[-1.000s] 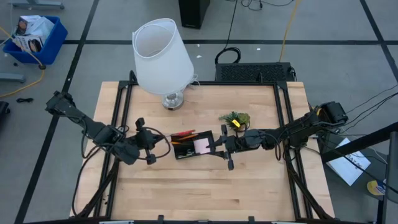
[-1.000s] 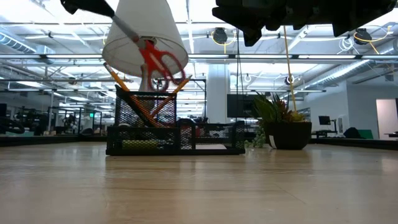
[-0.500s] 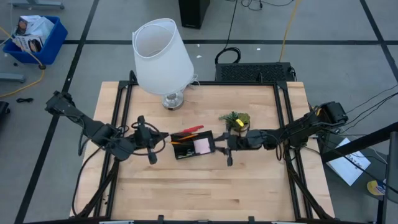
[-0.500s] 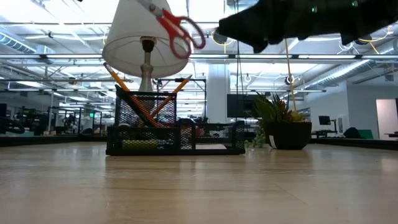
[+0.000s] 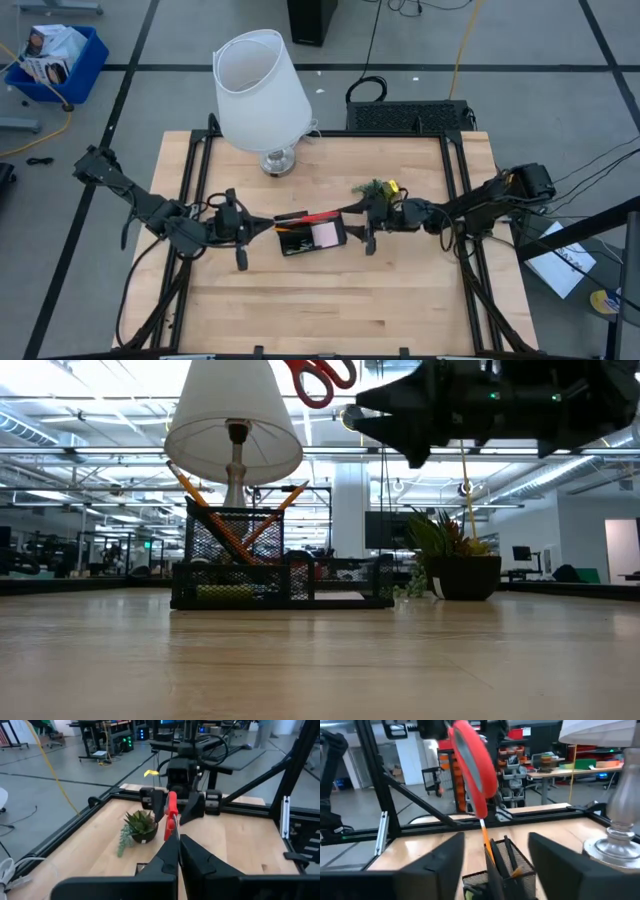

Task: Pick and place office supplies into organizer
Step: Put the orange scissor into the black desk organizer

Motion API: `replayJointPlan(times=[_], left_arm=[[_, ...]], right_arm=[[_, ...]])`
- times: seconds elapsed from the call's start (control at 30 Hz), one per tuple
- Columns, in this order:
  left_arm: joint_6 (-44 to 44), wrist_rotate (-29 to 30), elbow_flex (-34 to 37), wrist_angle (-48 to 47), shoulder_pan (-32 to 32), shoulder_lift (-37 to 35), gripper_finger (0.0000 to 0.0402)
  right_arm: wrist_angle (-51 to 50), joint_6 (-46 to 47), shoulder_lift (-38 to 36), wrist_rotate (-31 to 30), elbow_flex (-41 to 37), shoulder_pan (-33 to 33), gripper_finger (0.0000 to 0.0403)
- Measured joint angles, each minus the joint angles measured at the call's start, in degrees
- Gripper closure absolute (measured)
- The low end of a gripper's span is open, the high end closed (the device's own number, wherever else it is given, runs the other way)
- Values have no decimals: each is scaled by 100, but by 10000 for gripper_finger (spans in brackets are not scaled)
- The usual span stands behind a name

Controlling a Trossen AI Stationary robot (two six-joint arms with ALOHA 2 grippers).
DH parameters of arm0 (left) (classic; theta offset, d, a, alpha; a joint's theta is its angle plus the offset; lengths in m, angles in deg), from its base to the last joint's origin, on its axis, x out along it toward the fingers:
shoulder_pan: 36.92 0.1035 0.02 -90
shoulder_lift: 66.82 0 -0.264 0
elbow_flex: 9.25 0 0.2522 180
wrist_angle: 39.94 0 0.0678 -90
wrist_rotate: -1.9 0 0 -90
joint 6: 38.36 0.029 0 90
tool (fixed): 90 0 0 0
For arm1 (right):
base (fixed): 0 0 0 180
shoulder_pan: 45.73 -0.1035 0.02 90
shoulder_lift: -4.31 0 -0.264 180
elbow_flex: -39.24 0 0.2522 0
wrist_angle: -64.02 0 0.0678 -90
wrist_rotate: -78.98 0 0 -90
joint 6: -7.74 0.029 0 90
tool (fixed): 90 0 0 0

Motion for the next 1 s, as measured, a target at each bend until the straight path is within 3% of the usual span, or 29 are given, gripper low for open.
replayJointPlan(times=[0.17, 0.33, 1.0], left_arm=[[22, -58, 0, 76, 0, 0, 396], [14, -61, 0, 24, 0, 0, 397], [-206, -165, 2, -207, -127, 2, 397]], right_arm=[[-39, -77, 687, -13, 659, 10, 114], [-41, -349, 1333, -6, 1275, 68, 91], [-4, -545, 1068, 665, 1153, 67, 156]])
